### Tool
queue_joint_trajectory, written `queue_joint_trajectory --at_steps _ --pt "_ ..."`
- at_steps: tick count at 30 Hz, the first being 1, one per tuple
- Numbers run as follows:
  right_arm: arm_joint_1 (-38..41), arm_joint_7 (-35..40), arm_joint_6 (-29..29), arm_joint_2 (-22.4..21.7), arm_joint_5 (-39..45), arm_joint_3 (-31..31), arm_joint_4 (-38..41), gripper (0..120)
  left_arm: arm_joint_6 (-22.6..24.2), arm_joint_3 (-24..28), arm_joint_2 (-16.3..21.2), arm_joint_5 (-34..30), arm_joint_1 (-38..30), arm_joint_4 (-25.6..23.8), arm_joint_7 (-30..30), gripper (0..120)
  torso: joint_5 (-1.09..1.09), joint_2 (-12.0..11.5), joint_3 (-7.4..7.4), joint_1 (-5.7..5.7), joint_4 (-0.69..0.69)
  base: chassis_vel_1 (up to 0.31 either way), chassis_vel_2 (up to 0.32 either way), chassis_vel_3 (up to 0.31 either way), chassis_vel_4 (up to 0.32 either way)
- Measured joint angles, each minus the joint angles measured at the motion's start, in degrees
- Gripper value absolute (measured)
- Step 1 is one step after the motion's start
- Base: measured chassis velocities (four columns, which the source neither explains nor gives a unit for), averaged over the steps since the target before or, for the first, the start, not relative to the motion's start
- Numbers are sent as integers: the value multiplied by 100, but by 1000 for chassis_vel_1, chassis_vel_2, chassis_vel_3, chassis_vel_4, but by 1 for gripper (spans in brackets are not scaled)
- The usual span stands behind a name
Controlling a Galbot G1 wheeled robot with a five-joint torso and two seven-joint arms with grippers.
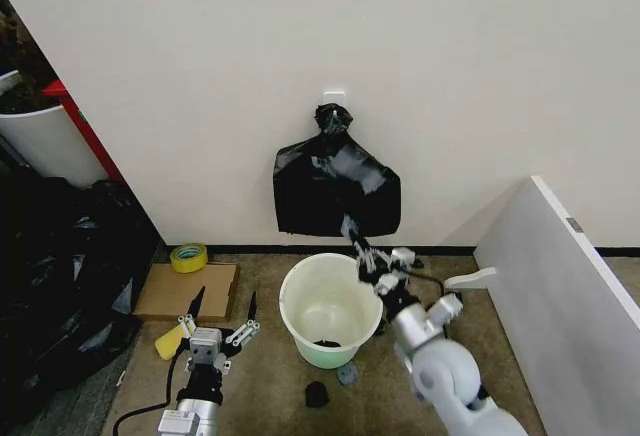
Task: Place the garbage bag over the trash bin.
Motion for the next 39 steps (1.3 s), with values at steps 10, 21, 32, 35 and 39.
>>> queue_joint_trajectory --at_steps 10,21,32,35,39 --pt "-887 -328 732 -342 -1186 16 223 0 -4 -3 39 0 -10 -8 -8 100 0 0 0 0 0 0 0 0 0" --pt "-1488 -938 1560 -568 -2465 172 203 0 -6 -14 100 -45 -16 -54 -19 100 0 0 1 0 0 0 0 0 0" --pt "-1803 -1160 2091 -473 -3126 149 27 0 -5 -2 124 -51 -39 -56 -20 100 0 0 1 0 -1 0 0 0 0" --pt "-1825 -1241 2223 -441 -3231 147 -21 0 0 1 122 -51 -48 -53 -20 100 0 -1 1 0 0 0 0 0 0" --pt "-1816 -1290 2277 -444 -3249 163 -30 0 3 1 119 -52 -58 -42 -20 100 0 -1 1 1 0 0 0 0 0"
